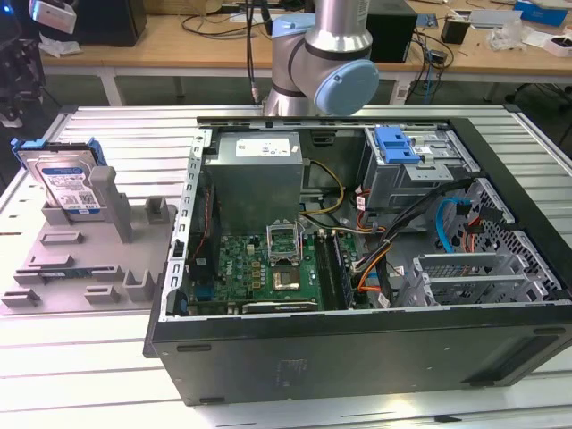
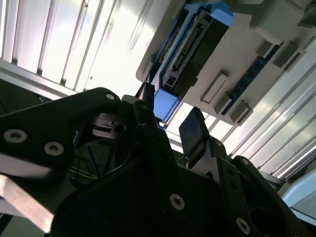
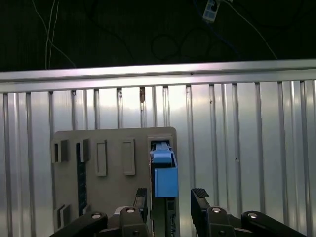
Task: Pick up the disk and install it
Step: 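Pick up the disk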
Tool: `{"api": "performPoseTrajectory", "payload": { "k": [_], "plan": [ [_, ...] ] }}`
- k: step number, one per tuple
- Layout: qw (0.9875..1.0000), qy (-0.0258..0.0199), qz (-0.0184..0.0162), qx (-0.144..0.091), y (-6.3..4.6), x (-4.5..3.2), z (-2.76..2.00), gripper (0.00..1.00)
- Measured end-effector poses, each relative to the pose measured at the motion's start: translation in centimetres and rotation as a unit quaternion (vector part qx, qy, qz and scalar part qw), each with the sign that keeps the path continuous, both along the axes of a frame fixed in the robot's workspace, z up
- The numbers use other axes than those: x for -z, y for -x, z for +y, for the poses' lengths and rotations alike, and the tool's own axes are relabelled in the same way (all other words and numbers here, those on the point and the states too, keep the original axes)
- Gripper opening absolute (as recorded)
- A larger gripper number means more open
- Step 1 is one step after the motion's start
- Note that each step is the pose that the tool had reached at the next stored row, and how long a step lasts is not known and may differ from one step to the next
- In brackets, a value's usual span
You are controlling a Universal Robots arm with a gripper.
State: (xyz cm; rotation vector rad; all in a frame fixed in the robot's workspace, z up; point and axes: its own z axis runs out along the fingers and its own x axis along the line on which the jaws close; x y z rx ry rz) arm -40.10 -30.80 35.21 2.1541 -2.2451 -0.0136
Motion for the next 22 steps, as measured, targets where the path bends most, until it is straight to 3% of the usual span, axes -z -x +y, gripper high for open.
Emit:
{"api": "performPoseTrajectory", "payload": {
  "k": [22],
  "plan": [
    [1.0,0.0,-0.0002,0.0,0.3,1.89,-0.03,0.48]
  ]
}}
